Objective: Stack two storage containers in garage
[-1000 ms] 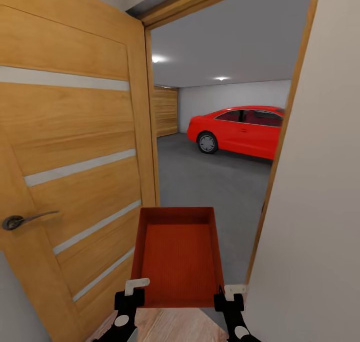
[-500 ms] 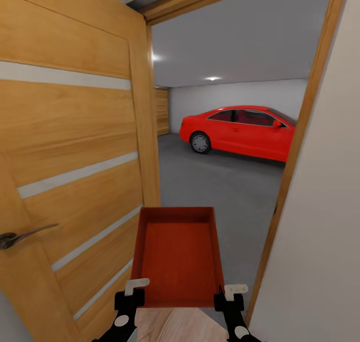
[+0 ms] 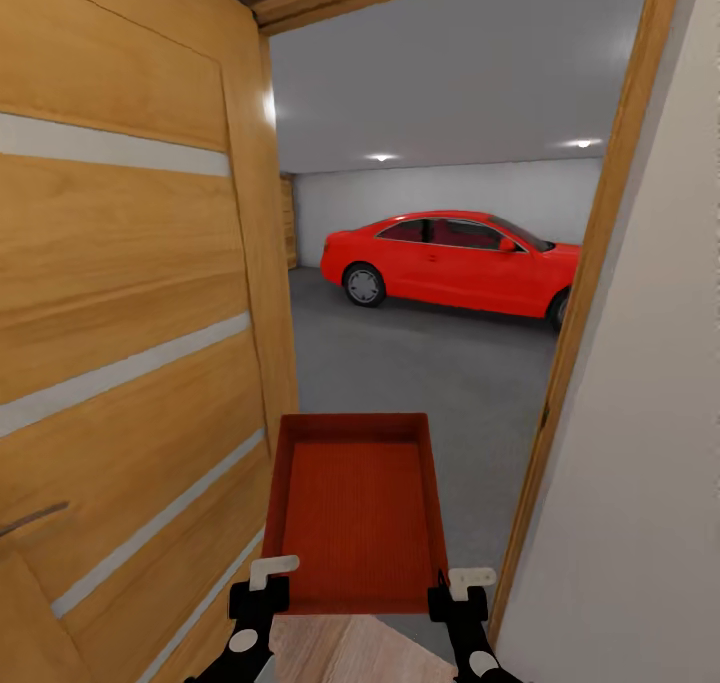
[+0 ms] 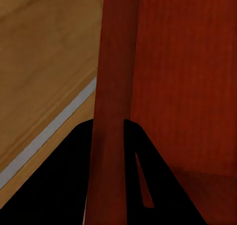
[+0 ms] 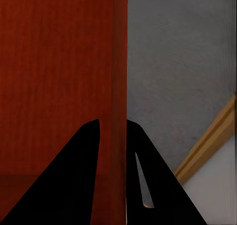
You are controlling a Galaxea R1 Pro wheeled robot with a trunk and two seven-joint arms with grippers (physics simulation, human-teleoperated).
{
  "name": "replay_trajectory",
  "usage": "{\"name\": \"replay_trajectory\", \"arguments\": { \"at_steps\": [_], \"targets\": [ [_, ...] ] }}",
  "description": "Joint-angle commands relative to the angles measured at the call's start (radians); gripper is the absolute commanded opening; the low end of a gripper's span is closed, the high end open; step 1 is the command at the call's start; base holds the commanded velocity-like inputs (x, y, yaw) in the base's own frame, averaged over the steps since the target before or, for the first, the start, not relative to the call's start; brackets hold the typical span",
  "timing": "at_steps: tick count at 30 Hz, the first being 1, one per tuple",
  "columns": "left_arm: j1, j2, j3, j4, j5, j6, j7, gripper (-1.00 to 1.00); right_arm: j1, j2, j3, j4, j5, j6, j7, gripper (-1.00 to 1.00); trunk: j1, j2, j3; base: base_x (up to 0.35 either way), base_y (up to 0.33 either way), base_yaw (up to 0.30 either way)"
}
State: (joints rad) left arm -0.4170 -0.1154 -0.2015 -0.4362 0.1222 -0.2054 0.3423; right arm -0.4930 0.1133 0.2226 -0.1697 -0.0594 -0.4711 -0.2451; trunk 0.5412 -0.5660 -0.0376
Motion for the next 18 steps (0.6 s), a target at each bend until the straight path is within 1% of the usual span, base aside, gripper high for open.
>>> {"name": "replay_trajectory", "arguments": {
  "at_steps": [1, 15, 18],
  "targets": [
    [0.000, 0.000, -0.010, 0.003, 0.019, 0.072, -0.020, -1.00, -0.002, 0.000, -0.009, -0.001, -0.014, -0.084, -0.022, -1.00, 0.001, -0.002, -0.002, 0.147, 0.151, -0.281],
    [0.000, 0.001, -0.010, 0.003, 0.019, 0.072, -0.020, -1.00, -0.002, 0.000, -0.009, -0.001, -0.014, -0.084, -0.022, -1.00, 0.001, -0.002, -0.002, 0.136, 0.125, -0.281],
    [0.000, 0.002, -0.010, 0.003, 0.019, 0.072, -0.020, -1.00, -0.002, 0.000, -0.010, -0.001, -0.014, -0.084, -0.022, -1.00, 0.001, -0.002, -0.002, 0.188, 0.188, -0.281]
  ]
}}
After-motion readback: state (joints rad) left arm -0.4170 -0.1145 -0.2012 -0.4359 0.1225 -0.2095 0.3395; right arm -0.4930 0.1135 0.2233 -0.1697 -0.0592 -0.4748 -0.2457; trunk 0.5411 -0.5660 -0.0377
